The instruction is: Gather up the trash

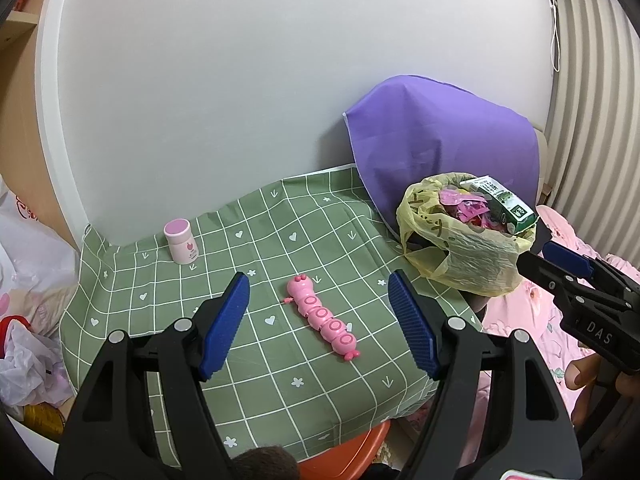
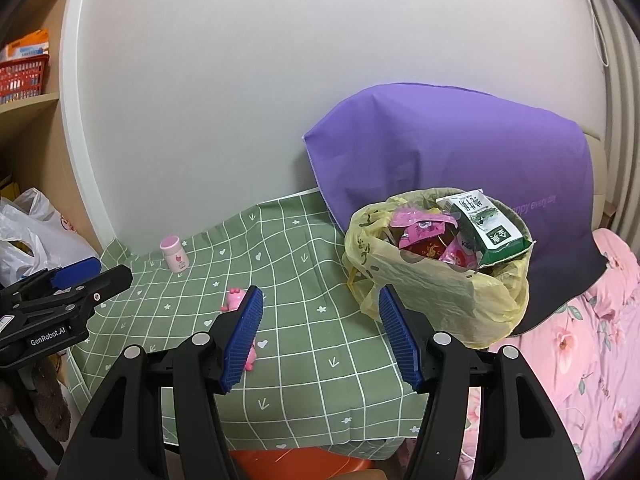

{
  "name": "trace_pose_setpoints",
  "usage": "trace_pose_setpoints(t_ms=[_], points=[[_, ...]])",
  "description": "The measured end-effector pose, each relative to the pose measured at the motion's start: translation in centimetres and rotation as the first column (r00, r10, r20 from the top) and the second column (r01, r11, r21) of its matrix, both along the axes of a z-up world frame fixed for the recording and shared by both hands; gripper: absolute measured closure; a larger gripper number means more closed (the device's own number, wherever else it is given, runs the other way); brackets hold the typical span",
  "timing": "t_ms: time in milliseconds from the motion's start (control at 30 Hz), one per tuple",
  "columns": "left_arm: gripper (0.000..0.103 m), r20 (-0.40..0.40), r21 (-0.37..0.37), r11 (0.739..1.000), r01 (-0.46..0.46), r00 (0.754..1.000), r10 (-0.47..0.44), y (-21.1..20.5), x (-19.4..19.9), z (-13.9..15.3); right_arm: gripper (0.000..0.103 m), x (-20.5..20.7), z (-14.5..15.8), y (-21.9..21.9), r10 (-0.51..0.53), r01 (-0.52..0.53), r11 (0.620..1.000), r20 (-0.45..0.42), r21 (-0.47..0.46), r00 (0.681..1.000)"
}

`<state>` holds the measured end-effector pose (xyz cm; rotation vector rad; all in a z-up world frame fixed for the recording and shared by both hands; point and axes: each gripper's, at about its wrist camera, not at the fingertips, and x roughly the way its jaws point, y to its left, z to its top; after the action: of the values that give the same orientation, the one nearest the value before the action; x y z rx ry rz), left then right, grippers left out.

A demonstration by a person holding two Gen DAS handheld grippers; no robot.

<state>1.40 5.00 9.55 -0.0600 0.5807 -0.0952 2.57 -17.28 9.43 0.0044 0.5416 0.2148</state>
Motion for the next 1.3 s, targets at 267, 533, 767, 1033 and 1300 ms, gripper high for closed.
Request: trace_pose_setpoints(t_ms=[267, 533, 767, 1033, 1300], points=[[0.035, -0.002, -0.004, 1.000, -0.001, 1.000, 0.001, 0.16, 0.09, -0.02, 0.046, -0.11, 0.35, 0.30, -0.009, 0.009, 1.000, 0.009, -0.003, 1.000], [0.035, -0.002, -0.004, 1.000, -0.001, 1.000, 0.001, 0.14, 0.09, -0.02, 0.046, -0.09, 0.38, 0.39, -0.014, 0.014, 1.000, 0.009, 0.000, 1.000], [0.035, -0.002, -0.003, 1.000, -0.003, 1.000, 0.003, 0.10, 0.03, -0.01, 0.046, -0.02, 0.37, 0.40, -0.017, 0.017, 1.000, 0.010, 0.000, 1.000], [0.035, -0.001, -0.003, 1.000, -0.002, 1.000, 0.002, 0.07, 0.05, -0.02, 0.046, -0.03, 0.38, 0.31, -0.016, 0.016, 1.000, 0.010, 0.000, 1.000], [0.035, 0.011, 0.007, 1.000, 0.011, 1.000, -0.011, 0.15, 0.35, 0.04, 0.046, 0.01, 0.36, 0.26, -0.016, 0.016, 1.000, 0.009, 0.002, 1.000]])
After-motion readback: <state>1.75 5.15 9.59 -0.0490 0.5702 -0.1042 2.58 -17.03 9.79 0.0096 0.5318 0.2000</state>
